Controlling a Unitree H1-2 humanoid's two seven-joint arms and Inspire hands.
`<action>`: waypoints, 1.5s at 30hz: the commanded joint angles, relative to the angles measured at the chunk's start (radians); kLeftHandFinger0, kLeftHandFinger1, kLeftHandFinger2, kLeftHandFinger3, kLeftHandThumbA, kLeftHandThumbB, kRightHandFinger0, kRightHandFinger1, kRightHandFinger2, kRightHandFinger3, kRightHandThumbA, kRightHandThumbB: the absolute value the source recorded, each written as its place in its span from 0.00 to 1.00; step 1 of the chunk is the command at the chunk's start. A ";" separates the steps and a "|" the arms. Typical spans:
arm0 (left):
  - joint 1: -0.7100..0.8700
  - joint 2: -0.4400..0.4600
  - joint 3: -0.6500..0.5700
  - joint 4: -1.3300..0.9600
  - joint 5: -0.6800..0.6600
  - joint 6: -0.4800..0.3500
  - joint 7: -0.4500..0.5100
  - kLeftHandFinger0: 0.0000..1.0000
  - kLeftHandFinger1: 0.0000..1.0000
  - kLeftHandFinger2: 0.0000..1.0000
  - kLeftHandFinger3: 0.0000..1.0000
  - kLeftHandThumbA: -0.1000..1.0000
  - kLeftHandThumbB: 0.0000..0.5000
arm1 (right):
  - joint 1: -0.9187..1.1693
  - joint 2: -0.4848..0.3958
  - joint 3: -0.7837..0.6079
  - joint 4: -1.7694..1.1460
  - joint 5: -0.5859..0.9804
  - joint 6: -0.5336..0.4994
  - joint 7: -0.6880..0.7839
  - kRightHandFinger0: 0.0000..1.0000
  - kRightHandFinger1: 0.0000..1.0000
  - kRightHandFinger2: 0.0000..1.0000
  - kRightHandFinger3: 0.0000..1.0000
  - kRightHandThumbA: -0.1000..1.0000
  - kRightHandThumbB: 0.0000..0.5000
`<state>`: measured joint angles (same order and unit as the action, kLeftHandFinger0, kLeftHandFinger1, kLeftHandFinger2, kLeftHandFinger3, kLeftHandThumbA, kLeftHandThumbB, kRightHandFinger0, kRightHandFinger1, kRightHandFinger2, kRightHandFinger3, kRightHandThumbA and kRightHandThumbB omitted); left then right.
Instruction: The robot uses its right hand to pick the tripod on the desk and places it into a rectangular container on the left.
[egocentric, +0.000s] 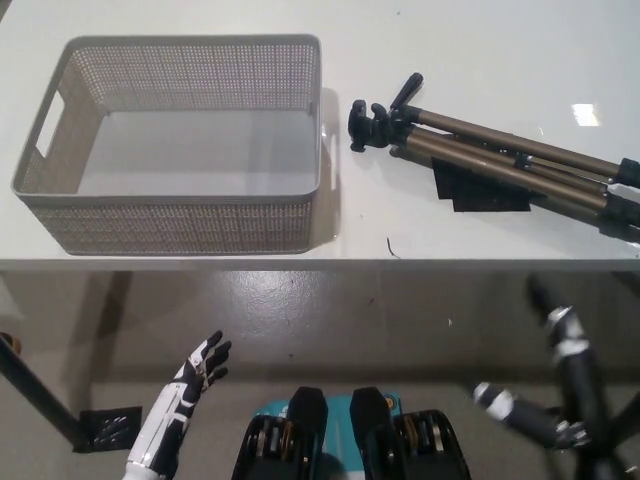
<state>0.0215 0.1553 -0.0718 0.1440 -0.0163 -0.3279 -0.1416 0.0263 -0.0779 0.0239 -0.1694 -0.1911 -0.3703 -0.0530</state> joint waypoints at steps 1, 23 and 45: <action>-0.013 0.014 -0.001 -0.037 -0.021 -0.032 -0.028 1.00 1.00 1.00 1.00 1.00 0.55 | -0.116 -0.074 -0.070 -0.181 -0.134 0.101 0.013 1.00 1.00 1.00 1.00 1.00 0.80; -0.016 0.004 -0.001 0.000 -0.023 -0.049 -0.031 1.00 1.00 1.00 1.00 1.00 0.57 | -1.222 -0.297 0.259 0.657 -0.564 0.754 0.467 1.00 1.00 1.00 1.00 1.00 1.00; -0.013 0.004 0.002 0.023 -0.036 -0.049 -0.036 1.00 1.00 1.00 1.00 1.00 0.60 | -1.552 -0.096 0.483 1.549 -0.460 0.669 0.571 1.00 1.00 1.00 1.00 1.00 0.98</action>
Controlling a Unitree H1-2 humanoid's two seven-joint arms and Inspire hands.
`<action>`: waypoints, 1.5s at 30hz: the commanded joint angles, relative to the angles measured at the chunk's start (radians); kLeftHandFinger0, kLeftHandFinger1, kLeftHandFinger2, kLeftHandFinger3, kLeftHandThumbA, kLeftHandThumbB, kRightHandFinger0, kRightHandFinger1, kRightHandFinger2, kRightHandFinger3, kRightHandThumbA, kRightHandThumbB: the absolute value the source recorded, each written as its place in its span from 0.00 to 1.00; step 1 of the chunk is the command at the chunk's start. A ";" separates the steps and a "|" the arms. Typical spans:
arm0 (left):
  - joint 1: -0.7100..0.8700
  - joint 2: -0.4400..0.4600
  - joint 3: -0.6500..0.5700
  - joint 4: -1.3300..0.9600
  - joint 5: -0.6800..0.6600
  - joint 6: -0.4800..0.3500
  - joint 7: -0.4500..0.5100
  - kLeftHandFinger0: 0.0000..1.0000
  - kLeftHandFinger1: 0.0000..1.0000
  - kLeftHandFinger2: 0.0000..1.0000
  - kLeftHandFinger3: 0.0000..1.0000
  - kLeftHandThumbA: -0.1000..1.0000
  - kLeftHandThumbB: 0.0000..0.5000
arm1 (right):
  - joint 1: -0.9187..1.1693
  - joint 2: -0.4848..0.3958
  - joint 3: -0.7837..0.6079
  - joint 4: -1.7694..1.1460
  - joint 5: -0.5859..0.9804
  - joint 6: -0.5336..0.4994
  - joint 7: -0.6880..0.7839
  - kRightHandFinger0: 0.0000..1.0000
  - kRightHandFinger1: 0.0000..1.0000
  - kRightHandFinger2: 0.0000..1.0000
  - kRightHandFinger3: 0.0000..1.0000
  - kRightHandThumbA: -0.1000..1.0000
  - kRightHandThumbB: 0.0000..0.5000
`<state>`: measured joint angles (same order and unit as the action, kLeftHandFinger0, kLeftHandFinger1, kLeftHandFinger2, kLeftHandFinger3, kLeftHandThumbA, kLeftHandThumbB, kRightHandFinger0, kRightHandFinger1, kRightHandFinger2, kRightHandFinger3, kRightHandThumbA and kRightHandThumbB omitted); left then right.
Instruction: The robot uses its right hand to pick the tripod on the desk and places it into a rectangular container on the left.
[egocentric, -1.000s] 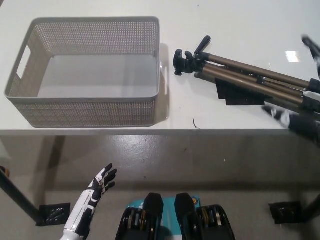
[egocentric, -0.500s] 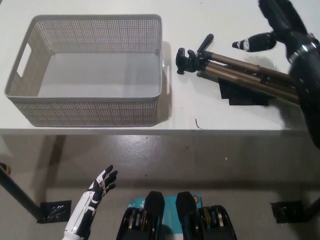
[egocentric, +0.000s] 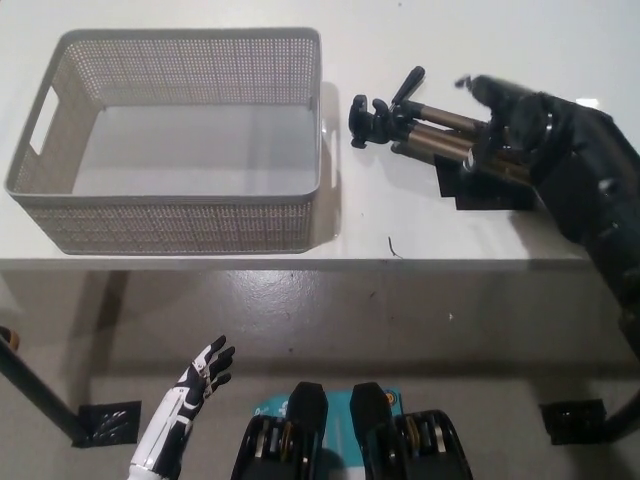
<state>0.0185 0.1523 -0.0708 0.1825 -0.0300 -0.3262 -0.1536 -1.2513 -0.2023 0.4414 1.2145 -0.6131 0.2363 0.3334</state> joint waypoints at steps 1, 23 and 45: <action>-0.006 0.009 0.001 -0.018 -0.022 -0.050 -0.025 1.00 1.00 1.00 1.00 1.00 0.60 | -0.275 0.030 0.067 0.171 -0.032 0.061 0.187 1.00 1.00 1.00 1.00 1.00 0.96; 0.001 0.016 -0.002 -0.030 -0.010 -0.035 -0.043 1.00 1.00 1.00 1.00 1.00 0.55 | -0.012 0.030 0.295 0.245 -0.084 0.068 0.085 1.00 1.00 1.00 1.00 1.00 0.96; 0.043 0.019 -0.004 -0.039 0.040 -0.048 -0.031 1.00 1.00 1.00 1.00 1.00 0.63 | 0.206 -0.028 -0.008 0.200 0.093 -0.217 -0.570 0.59 0.64 0.71 0.61 0.00 0.55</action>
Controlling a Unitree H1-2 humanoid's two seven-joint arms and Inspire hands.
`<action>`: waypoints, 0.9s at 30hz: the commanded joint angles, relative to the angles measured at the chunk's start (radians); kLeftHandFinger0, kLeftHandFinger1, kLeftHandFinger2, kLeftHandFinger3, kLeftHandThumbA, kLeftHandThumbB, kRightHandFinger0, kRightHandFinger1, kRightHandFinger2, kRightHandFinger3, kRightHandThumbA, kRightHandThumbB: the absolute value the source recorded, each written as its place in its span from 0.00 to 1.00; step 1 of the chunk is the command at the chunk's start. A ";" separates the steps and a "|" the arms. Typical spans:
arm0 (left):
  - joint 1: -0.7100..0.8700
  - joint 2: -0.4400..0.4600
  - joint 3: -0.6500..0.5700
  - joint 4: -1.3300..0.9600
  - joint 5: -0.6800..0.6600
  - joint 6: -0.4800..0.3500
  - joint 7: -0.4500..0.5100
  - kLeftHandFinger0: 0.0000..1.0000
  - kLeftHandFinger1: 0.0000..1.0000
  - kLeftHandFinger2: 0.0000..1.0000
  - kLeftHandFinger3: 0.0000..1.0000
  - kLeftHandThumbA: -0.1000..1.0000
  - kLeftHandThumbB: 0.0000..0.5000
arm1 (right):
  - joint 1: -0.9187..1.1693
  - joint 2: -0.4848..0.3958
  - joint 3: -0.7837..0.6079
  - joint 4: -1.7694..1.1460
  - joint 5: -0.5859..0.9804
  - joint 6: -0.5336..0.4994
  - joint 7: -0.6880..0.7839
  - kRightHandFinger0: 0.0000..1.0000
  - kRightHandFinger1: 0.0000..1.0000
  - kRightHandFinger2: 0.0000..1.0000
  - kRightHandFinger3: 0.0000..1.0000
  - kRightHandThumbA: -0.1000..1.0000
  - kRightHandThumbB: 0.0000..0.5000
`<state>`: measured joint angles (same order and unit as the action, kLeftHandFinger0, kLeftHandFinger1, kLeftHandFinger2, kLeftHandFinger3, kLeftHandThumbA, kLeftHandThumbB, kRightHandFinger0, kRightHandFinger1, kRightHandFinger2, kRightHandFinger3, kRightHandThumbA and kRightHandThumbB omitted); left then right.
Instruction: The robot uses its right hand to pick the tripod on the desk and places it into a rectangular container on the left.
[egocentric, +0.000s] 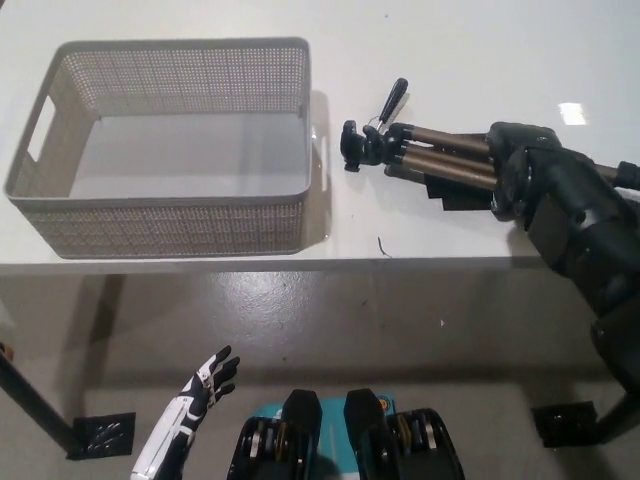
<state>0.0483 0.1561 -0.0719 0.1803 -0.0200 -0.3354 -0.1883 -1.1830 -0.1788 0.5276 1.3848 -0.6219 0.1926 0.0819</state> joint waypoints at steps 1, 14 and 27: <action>0.017 0.015 -0.002 -0.038 0.025 -0.035 0.002 1.00 1.00 1.00 1.00 1.00 0.64 | 0.140 -0.054 -0.100 0.029 0.098 -0.188 -0.322 0.53 0.58 0.66 0.60 0.00 0.56; 0.035 0.014 0.005 -0.032 0.021 -0.046 0.004 1.00 1.00 1.00 1.00 1.00 0.55 | 0.125 -0.071 -0.183 0.007 0.118 -0.361 -0.470 0.00 0.36 0.88 0.86 0.00 0.30; 0.050 0.008 0.017 -0.007 0.014 -0.070 0.008 1.00 1.00 1.00 1.00 1.00 0.47 | 0.043 -0.091 -0.324 -0.025 0.186 -0.489 -0.465 0.00 0.41 0.83 0.83 0.00 0.29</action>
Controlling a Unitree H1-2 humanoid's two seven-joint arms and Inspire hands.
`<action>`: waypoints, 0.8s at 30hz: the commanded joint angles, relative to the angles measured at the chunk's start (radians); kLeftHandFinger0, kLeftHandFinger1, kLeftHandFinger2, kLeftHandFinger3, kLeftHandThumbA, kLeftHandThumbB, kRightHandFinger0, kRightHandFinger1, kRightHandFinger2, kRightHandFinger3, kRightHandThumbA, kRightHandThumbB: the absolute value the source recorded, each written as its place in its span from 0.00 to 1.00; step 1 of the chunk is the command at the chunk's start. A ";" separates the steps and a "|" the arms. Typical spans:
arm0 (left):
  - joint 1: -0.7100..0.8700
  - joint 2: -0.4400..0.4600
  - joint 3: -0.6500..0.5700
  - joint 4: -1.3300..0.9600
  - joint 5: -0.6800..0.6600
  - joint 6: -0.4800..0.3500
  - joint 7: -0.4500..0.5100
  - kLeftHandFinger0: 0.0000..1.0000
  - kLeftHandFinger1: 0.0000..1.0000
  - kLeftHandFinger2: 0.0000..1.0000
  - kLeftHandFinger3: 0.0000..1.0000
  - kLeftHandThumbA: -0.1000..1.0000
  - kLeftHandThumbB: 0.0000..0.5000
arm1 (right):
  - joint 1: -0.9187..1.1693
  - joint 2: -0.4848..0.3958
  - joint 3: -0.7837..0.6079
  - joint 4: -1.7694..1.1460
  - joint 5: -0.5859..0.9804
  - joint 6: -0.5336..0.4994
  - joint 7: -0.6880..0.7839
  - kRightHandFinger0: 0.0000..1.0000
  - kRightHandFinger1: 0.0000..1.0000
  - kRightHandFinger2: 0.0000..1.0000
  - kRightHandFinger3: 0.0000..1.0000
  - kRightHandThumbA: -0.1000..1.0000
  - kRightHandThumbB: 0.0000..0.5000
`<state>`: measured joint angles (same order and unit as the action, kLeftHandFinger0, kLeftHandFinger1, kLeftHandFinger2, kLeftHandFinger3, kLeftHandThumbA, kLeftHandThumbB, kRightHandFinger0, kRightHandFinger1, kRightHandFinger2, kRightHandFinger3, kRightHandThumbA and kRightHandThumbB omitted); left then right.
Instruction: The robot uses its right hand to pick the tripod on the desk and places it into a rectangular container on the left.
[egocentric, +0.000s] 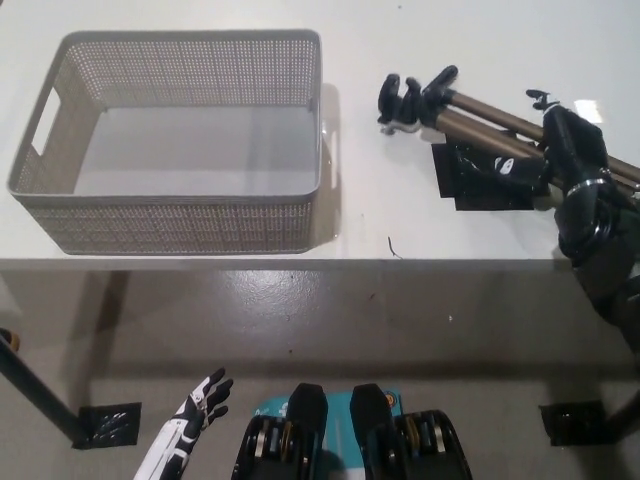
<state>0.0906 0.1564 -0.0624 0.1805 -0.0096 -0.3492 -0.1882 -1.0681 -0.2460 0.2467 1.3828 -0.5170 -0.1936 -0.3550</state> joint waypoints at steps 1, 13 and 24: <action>0.006 0.006 0.008 -0.005 0.008 -0.059 0.011 1.00 1.00 1.00 1.00 1.00 0.50 | -0.081 -0.024 -0.048 -0.030 0.083 -0.107 -0.026 0.00 0.35 0.77 0.76 0.00 0.28; 0.010 0.003 0.012 -0.003 -0.005 -0.064 0.006 1.00 1.00 1.00 1.00 1.00 0.50 | -0.118 -0.014 -0.119 -0.066 0.146 -0.173 0.035 0.00 0.36 0.76 0.79 0.00 0.31; 0.013 0.005 0.013 -0.002 -0.002 -0.062 0.007 1.00 1.00 1.00 1.00 1.00 0.53 | -0.185 -0.003 -0.160 -0.185 0.170 -0.078 0.052 0.00 0.45 0.81 0.88 0.00 0.26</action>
<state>0.0961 0.1558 -0.0550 0.1861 -0.0111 -0.3719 -0.1881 -1.1092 -0.2358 0.1058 1.2956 -0.3966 -0.2554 -0.2956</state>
